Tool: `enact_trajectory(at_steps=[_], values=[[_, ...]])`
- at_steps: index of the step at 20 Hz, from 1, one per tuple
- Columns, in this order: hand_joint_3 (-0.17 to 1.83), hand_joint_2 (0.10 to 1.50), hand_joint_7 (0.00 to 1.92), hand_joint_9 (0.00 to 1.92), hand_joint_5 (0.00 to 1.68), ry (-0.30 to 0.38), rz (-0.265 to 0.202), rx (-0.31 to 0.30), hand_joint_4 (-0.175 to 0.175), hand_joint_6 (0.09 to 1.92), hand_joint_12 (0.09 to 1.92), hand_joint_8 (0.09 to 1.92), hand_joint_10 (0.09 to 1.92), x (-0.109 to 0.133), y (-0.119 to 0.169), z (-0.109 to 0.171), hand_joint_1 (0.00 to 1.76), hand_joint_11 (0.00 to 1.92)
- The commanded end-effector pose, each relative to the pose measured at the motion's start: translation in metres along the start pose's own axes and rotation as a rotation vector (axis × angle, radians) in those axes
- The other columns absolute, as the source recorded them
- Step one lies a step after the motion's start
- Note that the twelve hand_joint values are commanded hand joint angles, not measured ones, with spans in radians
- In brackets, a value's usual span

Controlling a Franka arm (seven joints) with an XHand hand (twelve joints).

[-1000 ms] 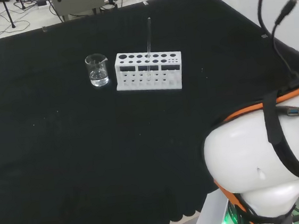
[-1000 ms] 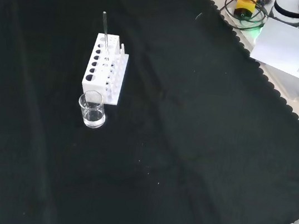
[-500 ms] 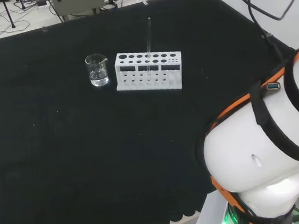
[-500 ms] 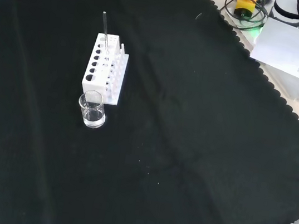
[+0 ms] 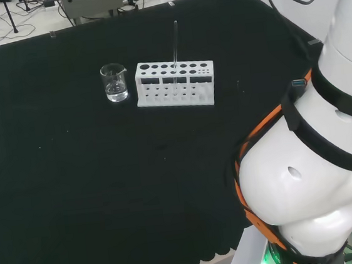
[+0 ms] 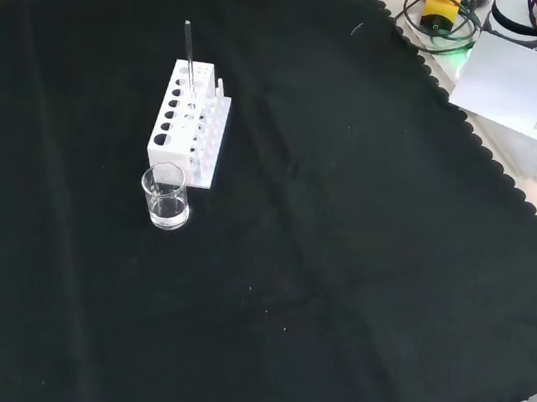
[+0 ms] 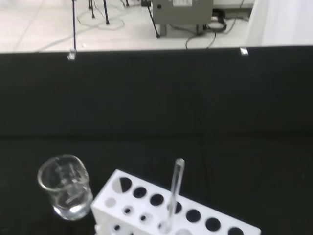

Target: Take the glass rod from the white test tube rack.

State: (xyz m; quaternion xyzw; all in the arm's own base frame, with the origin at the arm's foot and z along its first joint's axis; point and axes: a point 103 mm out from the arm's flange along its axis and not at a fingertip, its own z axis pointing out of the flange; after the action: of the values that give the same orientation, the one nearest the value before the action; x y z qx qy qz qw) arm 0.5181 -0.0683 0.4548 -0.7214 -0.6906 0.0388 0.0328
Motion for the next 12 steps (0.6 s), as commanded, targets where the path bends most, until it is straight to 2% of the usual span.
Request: enact_trajectory(at_steps=[1,12], values=[[0.44,0.97,0.57,0.79,0.38,0.015,-0.037,0.03,-0.167,0.09,1.41,0.94,0.89,-0.019,0.034,0.028,0.54,0.4],[0.45,1.03,0.66,0.92,0.43,0.019,-0.049,0.093,-0.174,0.09,1.4,0.96,0.91,-0.02,0.04,0.064,0.45,0.43]])
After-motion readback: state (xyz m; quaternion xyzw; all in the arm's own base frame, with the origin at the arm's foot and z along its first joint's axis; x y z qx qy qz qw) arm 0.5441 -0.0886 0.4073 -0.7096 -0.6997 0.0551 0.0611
